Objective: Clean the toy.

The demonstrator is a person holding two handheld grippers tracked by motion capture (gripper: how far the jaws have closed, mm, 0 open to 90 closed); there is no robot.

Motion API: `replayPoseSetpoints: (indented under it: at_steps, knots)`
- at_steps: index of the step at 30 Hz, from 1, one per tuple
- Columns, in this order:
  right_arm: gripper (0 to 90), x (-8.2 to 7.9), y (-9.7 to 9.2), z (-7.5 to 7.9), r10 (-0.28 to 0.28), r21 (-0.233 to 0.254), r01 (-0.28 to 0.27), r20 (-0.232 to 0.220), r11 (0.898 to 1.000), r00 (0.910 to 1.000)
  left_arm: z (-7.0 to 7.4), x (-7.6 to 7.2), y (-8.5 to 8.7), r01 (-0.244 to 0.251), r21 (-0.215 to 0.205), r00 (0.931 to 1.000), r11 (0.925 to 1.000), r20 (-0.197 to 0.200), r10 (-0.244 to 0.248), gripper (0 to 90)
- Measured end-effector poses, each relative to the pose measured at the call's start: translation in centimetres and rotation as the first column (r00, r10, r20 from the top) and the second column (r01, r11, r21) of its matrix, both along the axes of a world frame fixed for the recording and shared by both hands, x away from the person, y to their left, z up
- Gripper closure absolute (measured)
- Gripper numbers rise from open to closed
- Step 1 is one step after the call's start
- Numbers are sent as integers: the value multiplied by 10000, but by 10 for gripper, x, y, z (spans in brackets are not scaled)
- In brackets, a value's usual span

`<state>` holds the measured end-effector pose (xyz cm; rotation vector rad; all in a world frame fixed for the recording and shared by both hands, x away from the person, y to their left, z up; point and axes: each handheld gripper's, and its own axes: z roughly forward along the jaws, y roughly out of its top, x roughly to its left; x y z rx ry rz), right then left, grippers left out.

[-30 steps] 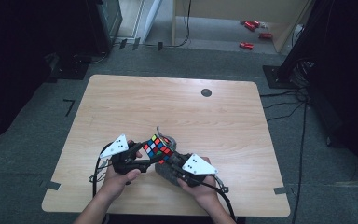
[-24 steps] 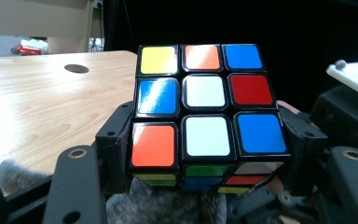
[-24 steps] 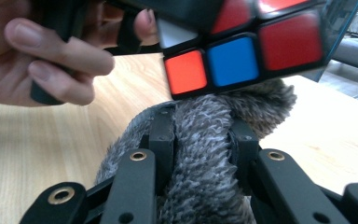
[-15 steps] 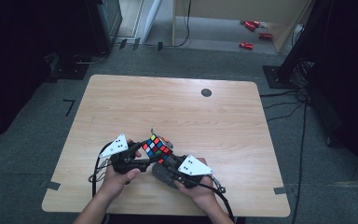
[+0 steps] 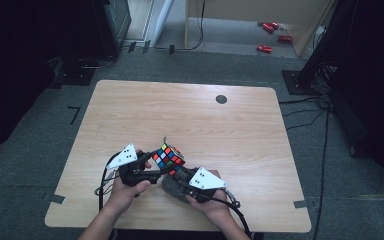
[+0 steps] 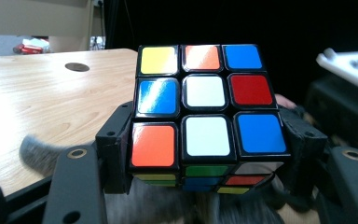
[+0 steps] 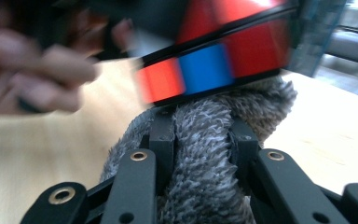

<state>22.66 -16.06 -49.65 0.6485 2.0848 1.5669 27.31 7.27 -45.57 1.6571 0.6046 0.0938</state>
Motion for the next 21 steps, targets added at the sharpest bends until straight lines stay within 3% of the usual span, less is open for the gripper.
replayPoseSetpoints:
  at_steps: [3,9,17,19,21]
  knots:
    - [700,0,0,2,77,-101,-76,126,9999,9999,1,0,1,-37,-92,10000,10000,4,37,353]
    - [704,10,-24,12,-995,692,984,125,9927,9950,0,0,-1,35,30,10000,10000,9,-35,353]
    - [700,0,-3,3,-47,-90,48,120,9999,9999,0,0,0,15,-11,10000,10000,5,-15,353]
    - [701,2,-8,6,-191,4,191,214,9998,9996,0,0,2,-45,-35,10000,10000,33,45,353]
    - [704,7,-20,11,-644,529,633,198,9966,9977,0,1,4,-128,22,9999,9999,19,128,353]
